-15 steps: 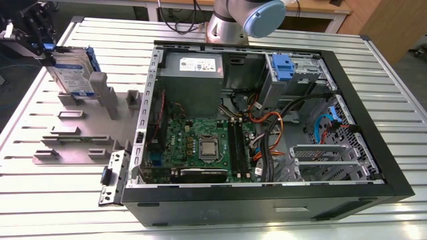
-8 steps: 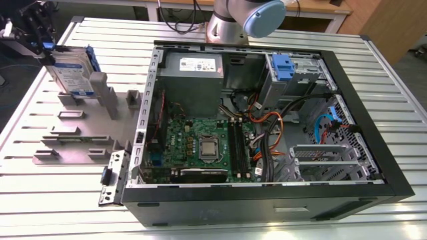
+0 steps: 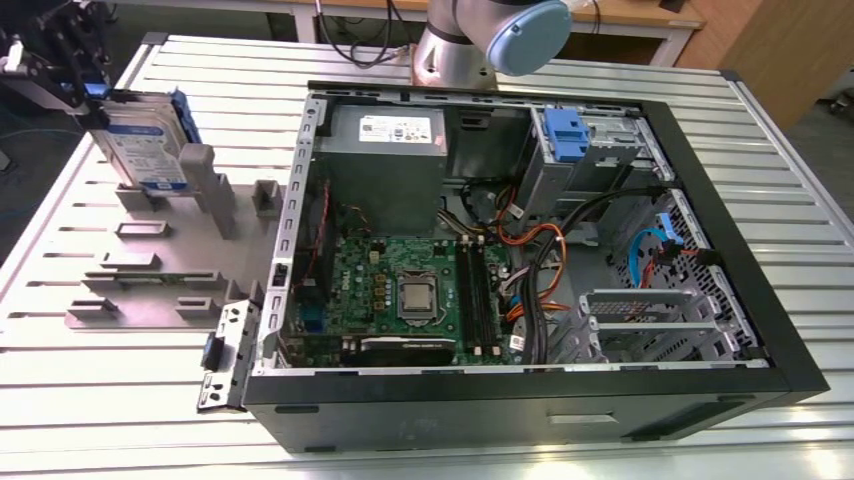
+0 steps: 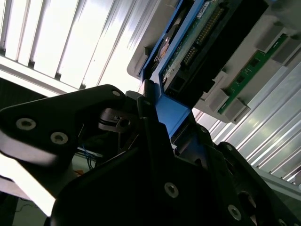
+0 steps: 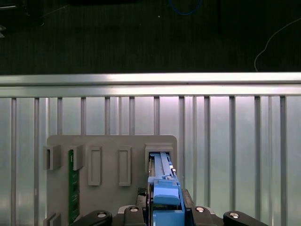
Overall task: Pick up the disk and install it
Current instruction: 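Pick up the disk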
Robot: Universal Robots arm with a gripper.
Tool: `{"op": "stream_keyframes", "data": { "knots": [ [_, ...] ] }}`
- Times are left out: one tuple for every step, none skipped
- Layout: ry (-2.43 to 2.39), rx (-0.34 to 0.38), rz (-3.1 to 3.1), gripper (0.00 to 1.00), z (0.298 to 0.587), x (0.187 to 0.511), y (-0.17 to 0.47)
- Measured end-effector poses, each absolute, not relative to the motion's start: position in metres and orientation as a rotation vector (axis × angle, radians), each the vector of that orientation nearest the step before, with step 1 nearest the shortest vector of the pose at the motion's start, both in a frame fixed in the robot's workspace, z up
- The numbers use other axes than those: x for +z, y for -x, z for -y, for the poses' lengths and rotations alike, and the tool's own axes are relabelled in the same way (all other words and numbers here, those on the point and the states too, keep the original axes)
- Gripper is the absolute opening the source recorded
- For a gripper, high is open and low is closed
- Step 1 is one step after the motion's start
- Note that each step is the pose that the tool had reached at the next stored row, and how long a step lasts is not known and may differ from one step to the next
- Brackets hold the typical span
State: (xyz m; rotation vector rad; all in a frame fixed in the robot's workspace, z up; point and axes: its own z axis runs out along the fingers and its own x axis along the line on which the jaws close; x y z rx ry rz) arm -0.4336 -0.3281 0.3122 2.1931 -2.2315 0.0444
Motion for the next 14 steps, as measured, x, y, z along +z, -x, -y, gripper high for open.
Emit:
{"op": "stream_keyframes", "data": {
  "knots": [
    [-2.193,0.044,2.231,0.36,0.3281,0.3125,0.4335],
    [-2.193,0.045,2.232,0.36,0.3281,0.3127,0.4336],
    [-2.193,0.045,2.232,0.36,0.3281,0.3131,0.4336],
    [-2.193,0.044,2.232,0.36,0.3282,0.3134,0.4336],
    [-2.193,0.045,2.231,0.36,0.3282,0.3137,0.4336],
    [-2.193,0.044,2.232,0.36,0.3281,0.3140,0.4336],
    [-2.193,0.044,2.231,0.36,0.3282,0.3144,0.4336],
    [-2.193,0.044,2.232,0.36,0.3281,0.3149,0.4336],
    [-2.193,0.044,2.232,0.36,0.3282,0.3153,0.4336],
    [-2.193,0.044,2.232,0.36,0.3282,0.3158,0.4336],
    [-2.193,0.045,2.232,0.36,0.3281,0.3163,0.4335],
    [-2.193,0.045,2.232,0.36,0.3282,0.3167,0.4336],
    [-2.193,0.045,2.232,0.36,0.3282,0.3171,0.4336],
    [-2.193,0.045,2.232,0.36,0.3281,0.3174,0.4335]
  ]
}}
